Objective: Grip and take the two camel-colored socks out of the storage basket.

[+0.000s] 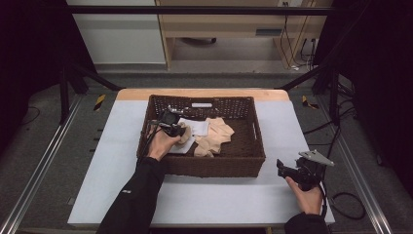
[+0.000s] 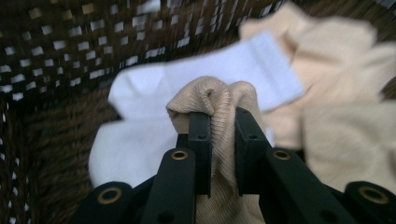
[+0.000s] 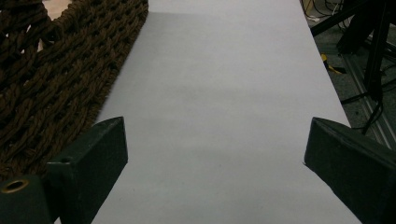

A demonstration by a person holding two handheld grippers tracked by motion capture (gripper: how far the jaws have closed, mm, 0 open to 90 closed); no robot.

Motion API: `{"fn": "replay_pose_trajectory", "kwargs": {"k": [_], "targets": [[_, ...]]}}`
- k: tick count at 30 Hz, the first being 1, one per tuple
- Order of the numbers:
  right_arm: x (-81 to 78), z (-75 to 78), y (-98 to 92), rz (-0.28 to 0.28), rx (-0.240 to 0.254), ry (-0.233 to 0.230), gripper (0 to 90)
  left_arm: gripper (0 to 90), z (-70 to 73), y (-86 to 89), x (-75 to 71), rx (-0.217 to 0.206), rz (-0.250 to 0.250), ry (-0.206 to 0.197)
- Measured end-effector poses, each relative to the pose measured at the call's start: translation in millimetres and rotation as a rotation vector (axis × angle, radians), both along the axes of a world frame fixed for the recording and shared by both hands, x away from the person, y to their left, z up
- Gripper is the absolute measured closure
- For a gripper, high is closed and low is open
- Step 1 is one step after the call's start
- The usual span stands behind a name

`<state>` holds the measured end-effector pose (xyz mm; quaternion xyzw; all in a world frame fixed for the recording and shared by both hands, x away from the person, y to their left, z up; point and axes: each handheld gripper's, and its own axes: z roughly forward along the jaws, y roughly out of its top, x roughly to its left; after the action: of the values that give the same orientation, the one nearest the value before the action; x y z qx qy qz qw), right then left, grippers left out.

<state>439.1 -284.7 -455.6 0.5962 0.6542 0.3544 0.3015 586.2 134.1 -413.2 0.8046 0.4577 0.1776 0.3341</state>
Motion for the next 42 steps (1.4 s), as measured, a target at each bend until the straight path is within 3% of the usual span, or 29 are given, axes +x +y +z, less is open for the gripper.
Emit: {"fn": "replay_pose_trajectory", "kwargs": {"k": [11, 13, 20, 23, 26, 31, 32, 34, 42], "targets": [[-0.3, 0.4, -0.1, -0.003, -0.001, -0.002, 6.5, 79.3, 46.6, 15.7, -20.9, -0.223, -0.005, -0.254], [-0.4, 0.5, -0.4, -0.004, -0.004, -0.003, 6.5, 79.3, 56.1, 17.4, -27.1, -0.266, -0.023, -0.281], [-0.9, 1.1, -1.3, -0.008, -0.004, -0.007, 6.5, 79.3, 87.1, 23.7, -54.0, -0.326, -0.072, -0.367], [-1.3, 1.4, -0.8, -0.007, -0.007, -0.007, 6.5, 79.3, 96.9, 26.9, -68.1, -0.351, -0.089, -0.390], [-1.6, 1.8, -0.8, -0.008, -0.010, -0.010, 6.5, 79.3, 101.6, 28.4, -77.8, -0.350, -0.104, -0.402], [-2.3, 2.5, -1.7, -0.012, -0.009, -0.013, 6.4, 79.3, 110.0, 38.2, -108.7, -0.370, -0.158, -0.426], [-2.6, 2.8, -1.7, -0.012, -0.009, -0.014, 6.4, 79.3, 110.0, 38.2, -108.7, -0.370, -0.158, -0.426], [-3.1, 3.2, -1.8, -0.012, -0.010, -0.013, 6.3, 79.3, 108.4, 43.6, -127.9, -0.384, -0.184, -0.431], [-4.4, 3.3, -1.9, -0.010, -0.015, -0.013, 6.3, 79.3, 97.5, 47.4, -161.5, -0.393, -0.243, -0.429]]}}
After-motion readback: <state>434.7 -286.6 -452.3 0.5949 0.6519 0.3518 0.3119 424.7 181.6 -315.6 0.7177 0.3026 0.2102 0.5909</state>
